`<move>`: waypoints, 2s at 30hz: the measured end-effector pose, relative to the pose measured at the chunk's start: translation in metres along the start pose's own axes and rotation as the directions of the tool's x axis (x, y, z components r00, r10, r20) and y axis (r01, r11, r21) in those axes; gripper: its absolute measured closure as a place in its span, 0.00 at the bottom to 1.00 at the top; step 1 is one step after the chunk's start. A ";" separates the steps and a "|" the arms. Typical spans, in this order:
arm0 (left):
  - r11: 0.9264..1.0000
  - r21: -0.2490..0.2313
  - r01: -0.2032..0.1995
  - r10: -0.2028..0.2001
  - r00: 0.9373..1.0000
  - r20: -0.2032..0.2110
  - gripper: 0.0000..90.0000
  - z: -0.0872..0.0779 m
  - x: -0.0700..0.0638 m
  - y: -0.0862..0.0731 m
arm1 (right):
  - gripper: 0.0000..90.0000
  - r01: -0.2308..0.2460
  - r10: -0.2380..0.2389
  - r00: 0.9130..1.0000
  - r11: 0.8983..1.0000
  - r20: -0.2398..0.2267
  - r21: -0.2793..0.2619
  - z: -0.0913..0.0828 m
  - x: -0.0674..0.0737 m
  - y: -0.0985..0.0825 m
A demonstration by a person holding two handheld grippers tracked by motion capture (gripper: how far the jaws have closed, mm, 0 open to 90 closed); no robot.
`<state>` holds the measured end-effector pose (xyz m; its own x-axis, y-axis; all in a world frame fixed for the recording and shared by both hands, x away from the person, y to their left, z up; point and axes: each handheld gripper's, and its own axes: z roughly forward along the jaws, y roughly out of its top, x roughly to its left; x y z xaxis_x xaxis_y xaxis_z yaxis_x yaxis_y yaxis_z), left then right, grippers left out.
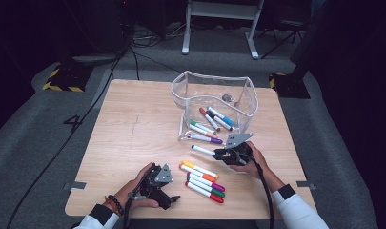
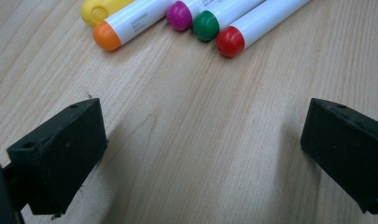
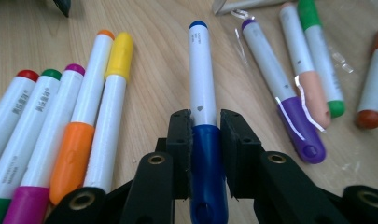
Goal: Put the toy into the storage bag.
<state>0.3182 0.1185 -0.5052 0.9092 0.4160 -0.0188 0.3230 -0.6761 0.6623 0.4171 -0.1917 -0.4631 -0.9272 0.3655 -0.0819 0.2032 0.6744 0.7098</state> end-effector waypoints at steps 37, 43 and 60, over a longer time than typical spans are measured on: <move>1.000 -0.002 0.001 -0.001 1.000 0.003 0.01 0.000 0.000 0.000 | 0.83 0.133 -0.101 0.980 0.974 0.171 -0.183 -0.146 -0.038 0.104; 1.000 -0.002 0.001 -0.001 1.000 0.003 0.01 0.000 0.000 0.000 | 0.83 0.111 -0.078 0.977 0.981 0.201 -0.161 -0.143 -0.060 0.116; 1.000 -0.003 0.000 0.000 1.000 0.003 0.01 0.000 0.000 0.000 | 0.83 -0.021 0.016 0.982 1.000 0.186 0.023 -0.078 -0.115 0.118</move>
<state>0.3184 0.1184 -0.5055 0.9101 0.4138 -0.0211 0.3221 -0.6745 0.6643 0.5233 -0.2047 -0.3151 -0.8492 0.4893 -0.1988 0.2297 0.6811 0.6953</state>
